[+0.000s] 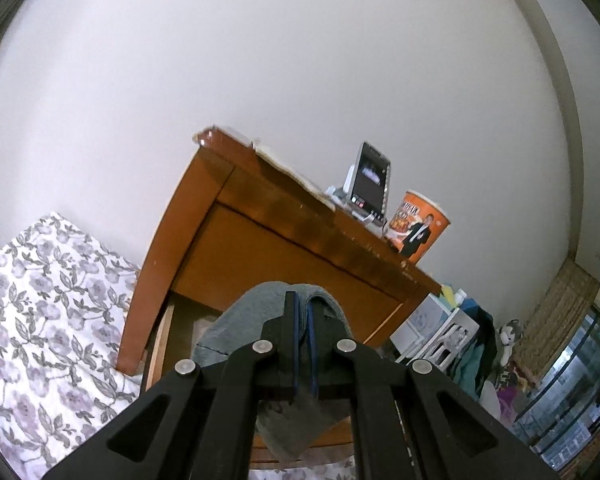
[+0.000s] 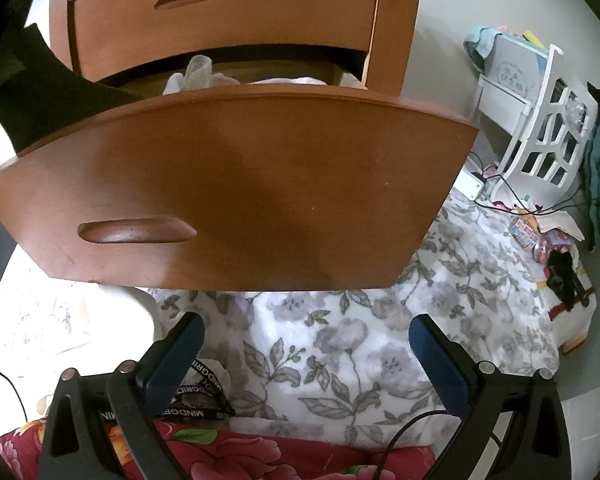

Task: Take underwear out of drawer
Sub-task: 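Lift the grey garment up out of the drawer with the left gripper, then lower the grey garment onto the white towel on the bedspread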

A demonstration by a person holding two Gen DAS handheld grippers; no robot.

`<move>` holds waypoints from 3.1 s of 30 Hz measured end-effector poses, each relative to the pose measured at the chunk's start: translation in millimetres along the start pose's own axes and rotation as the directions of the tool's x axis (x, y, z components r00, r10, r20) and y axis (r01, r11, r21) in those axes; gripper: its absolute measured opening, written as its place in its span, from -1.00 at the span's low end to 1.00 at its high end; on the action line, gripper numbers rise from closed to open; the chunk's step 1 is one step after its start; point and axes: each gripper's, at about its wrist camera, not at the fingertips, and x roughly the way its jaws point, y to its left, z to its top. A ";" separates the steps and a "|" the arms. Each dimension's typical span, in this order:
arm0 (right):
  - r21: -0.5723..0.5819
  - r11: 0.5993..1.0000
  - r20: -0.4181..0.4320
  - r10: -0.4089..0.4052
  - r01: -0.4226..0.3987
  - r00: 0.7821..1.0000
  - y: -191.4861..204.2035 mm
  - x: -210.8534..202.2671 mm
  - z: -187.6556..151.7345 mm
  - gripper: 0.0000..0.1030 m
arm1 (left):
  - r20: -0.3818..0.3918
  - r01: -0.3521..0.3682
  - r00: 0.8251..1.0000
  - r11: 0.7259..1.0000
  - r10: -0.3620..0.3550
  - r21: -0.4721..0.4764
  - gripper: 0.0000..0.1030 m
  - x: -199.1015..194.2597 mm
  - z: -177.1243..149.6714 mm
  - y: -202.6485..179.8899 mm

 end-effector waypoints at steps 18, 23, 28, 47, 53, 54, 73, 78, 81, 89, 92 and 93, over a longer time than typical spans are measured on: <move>0.017 1.000 0.056 -0.005 0.004 0.998 -3.2 -12.3 -1.7 1.00 | 0.127 -0.027 0.992 0.998 0.020 0.054 -0.94 -88.8 10.8 -35.0; 0.022 1.000 0.075 -0.005 0.004 0.997 -4.3 -17.4 -3.6 1.00 | 0.102 -0.045 0.994 0.997 0.039 0.057 -0.94 -97.0 4.2 -38.4; 0.027 1.000 0.093 -0.007 0.004 0.996 -4.1 -21.5 -4.6 1.00 | 0.057 -0.068 0.996 0.996 0.065 0.057 -0.94 -97.4 -4.5 -39.6; 0.025 1.000 0.128 -0.008 0.005 0.992 -2.0 -30.8 -5.6 1.00 | -0.245 -0.119 0.961 0.990 0.132 0.070 -0.94 -43.7 -56.3 -35.0; 0.029 1.000 0.124 -0.006 0.002 0.992 -2.7 -30.0 -5.3 1.00 | -0.332 -0.112 0.934 0.990 0.134 0.085 -0.94 -22.7 -76.2 -35.6; 0.030 1.000 0.124 -0.005 0.002 0.992 -2.7 -29.8 -5.1 1.00 | -0.348 -0.113 0.928 0.990 0.136 0.088 -0.94 -18.9 -80.2 -35.3; 0.028 1.000 0.113 -0.006 0.002 0.994 -1.3 -28.0 -5.0 1.00 | -0.549 -0.207 0.787 0.958 0.283 0.197 -0.93 47.3 -159.1 5.3; 0.023 1.000 0.100 -0.003 0.001 0.995 -0.8 -25.1 -4.9 1.00 | -0.588 -0.267 0.726 0.934 0.356 0.236 -0.93 57.2 -183.2 37.7; 0.022 1.000 0.092 -0.003 0.001 0.996 -0.7 -23.1 -3.7 1.00 | -0.600 -0.274 0.703 0.924 0.381 0.267 -0.93 63.3 -194.4 47.0; 0.016 1.000 0.065 -0.005 0.004 0.998 0.8 -16.7 -1.1 1.00 | -0.632 -0.280 0.638 0.897 0.440 0.342 -0.93 76.1 -221.1 69.6; 0.021 1.000 0.053 -0.001 0.000 0.999 0.1 -13.7 0.1 1.00 | -0.625 -0.278 0.621 0.878 0.473 0.389 -0.93 81.1 -227.6 72.7; 0.023 1.000 0.050 0.001 -0.002 0.999 -0.2 -13.3 0.3 1.00 | -0.626 -0.274 0.618 0.877 0.476 0.395 -0.93 82.4 -229.1 74.0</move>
